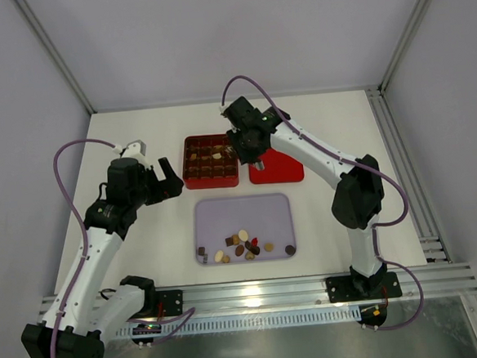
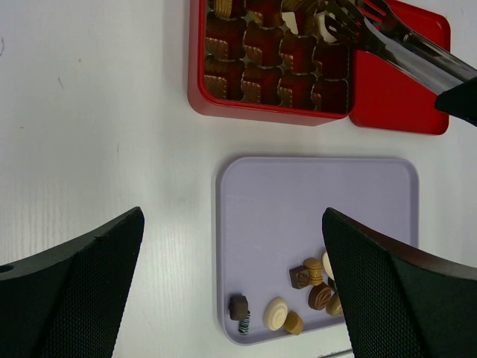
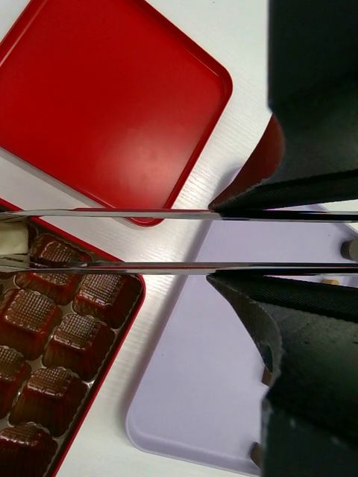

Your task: Pack the chocolate

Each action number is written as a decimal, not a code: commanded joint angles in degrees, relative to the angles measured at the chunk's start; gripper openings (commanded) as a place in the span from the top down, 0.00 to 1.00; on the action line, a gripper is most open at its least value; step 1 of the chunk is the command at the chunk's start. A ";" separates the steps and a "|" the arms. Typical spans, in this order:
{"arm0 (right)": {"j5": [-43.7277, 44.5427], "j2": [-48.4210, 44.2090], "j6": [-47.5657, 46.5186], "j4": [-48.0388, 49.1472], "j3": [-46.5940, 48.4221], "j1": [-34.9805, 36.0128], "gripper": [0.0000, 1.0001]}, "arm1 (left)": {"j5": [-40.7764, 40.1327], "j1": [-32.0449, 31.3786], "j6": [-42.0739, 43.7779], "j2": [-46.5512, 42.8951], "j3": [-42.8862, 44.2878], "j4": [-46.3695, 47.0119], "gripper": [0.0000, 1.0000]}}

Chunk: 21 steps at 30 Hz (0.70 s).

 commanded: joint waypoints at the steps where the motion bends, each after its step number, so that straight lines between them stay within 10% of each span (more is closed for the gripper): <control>1: 0.19 -1.38 0.07 1.35 -0.22 -0.04 0.61 | 0.29 0.29 0.46 -0.79 1.45 0.88 0.00; 21: 1.24 -7.00 -0.02 -1.55 4.26 1.19 0.60 | 0.02 0.29 0.46 -0.70 1.36 0.88 0.00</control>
